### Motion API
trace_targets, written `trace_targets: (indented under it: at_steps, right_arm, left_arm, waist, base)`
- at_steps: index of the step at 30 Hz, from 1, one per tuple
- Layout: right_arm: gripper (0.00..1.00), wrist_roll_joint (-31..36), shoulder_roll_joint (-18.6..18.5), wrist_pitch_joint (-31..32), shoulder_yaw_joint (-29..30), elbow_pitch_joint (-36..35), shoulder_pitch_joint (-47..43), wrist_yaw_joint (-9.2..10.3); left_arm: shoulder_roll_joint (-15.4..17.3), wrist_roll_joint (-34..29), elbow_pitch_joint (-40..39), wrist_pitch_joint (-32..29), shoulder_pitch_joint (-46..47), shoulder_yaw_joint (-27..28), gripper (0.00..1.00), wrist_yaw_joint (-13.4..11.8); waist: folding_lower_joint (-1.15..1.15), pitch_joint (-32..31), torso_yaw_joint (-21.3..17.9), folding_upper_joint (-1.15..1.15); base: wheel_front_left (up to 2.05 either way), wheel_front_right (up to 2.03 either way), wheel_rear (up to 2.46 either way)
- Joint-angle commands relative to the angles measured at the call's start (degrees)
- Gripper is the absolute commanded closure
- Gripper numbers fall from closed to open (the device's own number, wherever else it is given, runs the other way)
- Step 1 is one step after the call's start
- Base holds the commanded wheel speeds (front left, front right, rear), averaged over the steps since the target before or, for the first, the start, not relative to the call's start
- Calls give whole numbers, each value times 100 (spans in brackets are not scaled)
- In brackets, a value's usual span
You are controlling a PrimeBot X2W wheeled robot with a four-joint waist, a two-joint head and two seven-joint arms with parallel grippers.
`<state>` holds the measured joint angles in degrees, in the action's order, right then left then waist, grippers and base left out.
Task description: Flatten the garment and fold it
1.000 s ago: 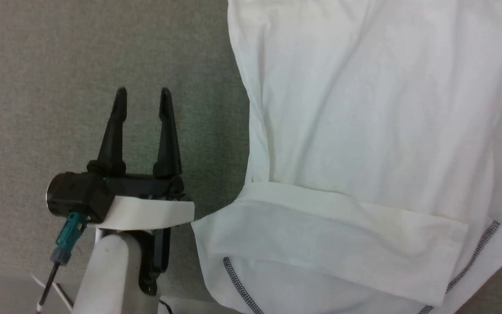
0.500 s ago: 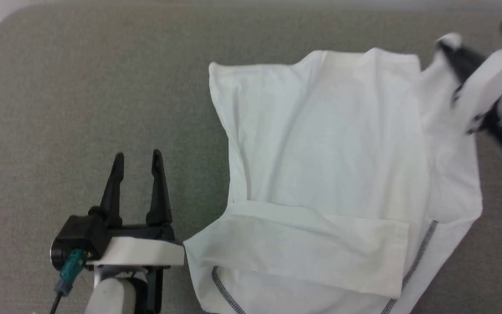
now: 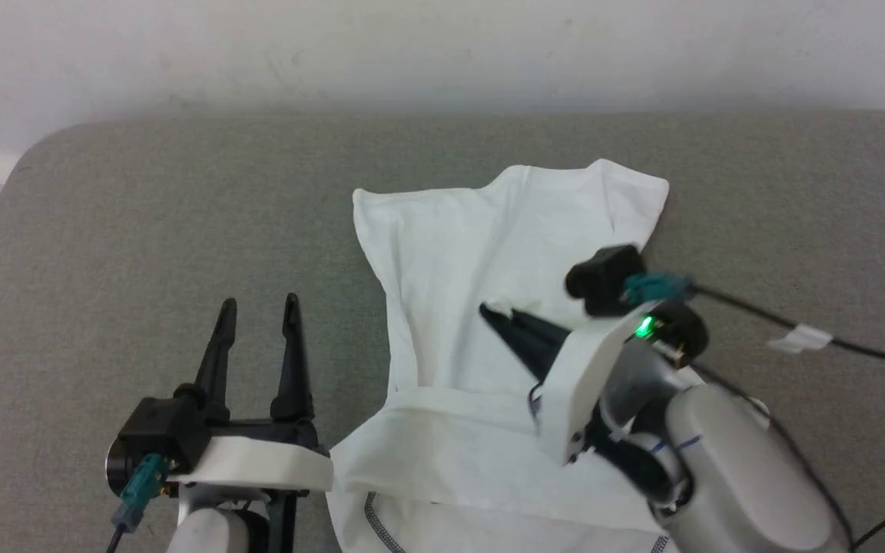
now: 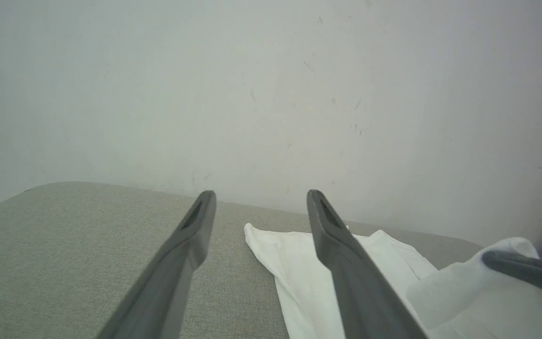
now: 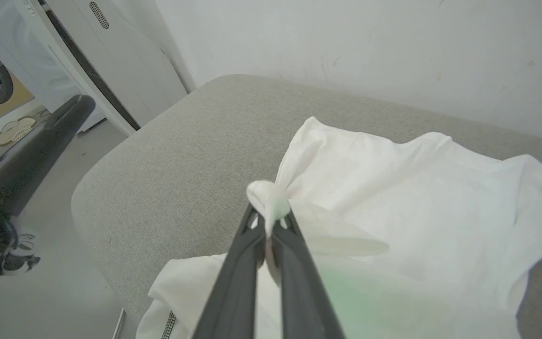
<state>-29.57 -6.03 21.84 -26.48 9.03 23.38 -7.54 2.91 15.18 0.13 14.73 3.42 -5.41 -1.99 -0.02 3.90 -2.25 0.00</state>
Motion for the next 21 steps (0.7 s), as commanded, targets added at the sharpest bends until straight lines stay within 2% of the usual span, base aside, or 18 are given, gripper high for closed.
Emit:
trace_targets:
  at_steps: [1,8,13,20,21]
  right_arm:
    - [100,128,72,-122,-78,116,-74,5]
    - [100,73,305,-806,-743,1002,-181,5]
    - [100,-566,312,-1425,-1502,1304,-92,5]
    - [100,-900,314,-2221,-2069,2090,234,5]
    - [91,-948,314,-2276,-2164,2196,271,5]
  left_arm:
    - [-3,53,19,27,-74,-23,0,38]
    - [-3,122,53,27,2,-223,0,-13]
    - [-3,154,79,27,97,-312,0,-53]
    - [-3,197,118,27,202,-422,0,-101]
    - [-3,200,125,27,214,-435,0,-110]
  waist:
    - [2,13,59,0]
    - [2,238,270,0]
    - [2,394,357,0]
    - [2,526,390,0]
    - [2,536,389,0]
  base:
    - [0,0,0]
    - [0,0,0]
    - [0,0,0]
    - [0,0,0]
    - [0,0,0]
